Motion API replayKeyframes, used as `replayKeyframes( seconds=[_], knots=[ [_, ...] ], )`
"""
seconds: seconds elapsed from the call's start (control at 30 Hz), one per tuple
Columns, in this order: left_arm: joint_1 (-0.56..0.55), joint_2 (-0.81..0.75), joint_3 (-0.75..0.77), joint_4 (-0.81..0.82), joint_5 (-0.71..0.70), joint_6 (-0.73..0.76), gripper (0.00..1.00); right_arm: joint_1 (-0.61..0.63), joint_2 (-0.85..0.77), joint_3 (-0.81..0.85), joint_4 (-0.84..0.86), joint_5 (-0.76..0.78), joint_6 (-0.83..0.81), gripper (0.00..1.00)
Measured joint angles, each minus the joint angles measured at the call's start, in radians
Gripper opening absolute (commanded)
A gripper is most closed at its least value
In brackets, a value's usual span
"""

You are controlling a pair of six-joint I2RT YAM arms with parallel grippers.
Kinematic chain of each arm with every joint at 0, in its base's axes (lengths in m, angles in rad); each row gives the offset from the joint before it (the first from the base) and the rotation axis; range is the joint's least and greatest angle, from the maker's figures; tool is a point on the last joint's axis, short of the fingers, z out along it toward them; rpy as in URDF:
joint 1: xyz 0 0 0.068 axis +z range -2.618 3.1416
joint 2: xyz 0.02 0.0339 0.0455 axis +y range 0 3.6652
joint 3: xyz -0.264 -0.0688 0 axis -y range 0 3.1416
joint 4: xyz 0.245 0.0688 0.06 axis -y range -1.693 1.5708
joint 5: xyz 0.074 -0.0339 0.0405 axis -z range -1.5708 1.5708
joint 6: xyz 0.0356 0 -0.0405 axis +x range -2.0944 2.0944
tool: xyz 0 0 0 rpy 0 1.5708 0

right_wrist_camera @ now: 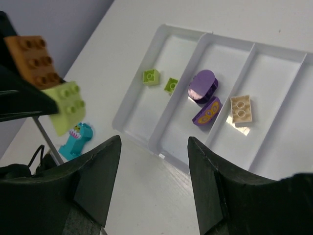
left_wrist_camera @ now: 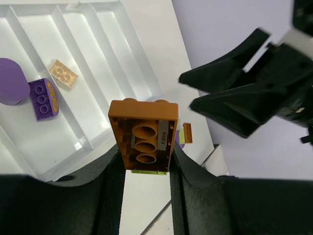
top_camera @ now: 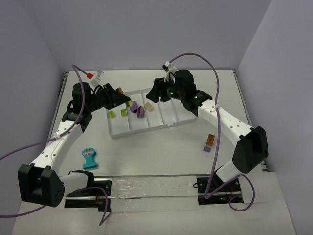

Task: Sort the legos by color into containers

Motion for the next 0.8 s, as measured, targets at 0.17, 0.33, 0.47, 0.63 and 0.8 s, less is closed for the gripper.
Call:
replayKeyframes(
  seconds=[0.17,0.33,0.47,0.63,0.8],
  knots=[
    [0.004,0.056,0.014,-0.033,0.143,0.089,0.00,0.000,-0.018,0.045,-0.033,-0.040,-0.018,0.65],
    [0.004,0.075,-0.001,-0.041,0.279,0.153,0.00,0.000,-0.013,0.109,-0.061,-0.121,-0.006,0.62],
    [0.004,0.075,-0.003,-0.040,0.326,0.179,0.00,0.004,-0.013,0.130,-0.057,-0.158,0.012,0.62],
    [0.004,0.075,-0.003,-0.037,0.360,0.191,0.00,0.015,0.011,0.131,-0.054,-0.209,0.030,0.64],
    [0.004,0.075,-0.007,-0.028,0.369,0.191,0.00,0.043,0.035,0.132,-0.061,-0.217,0.044,0.64]
  ],
)
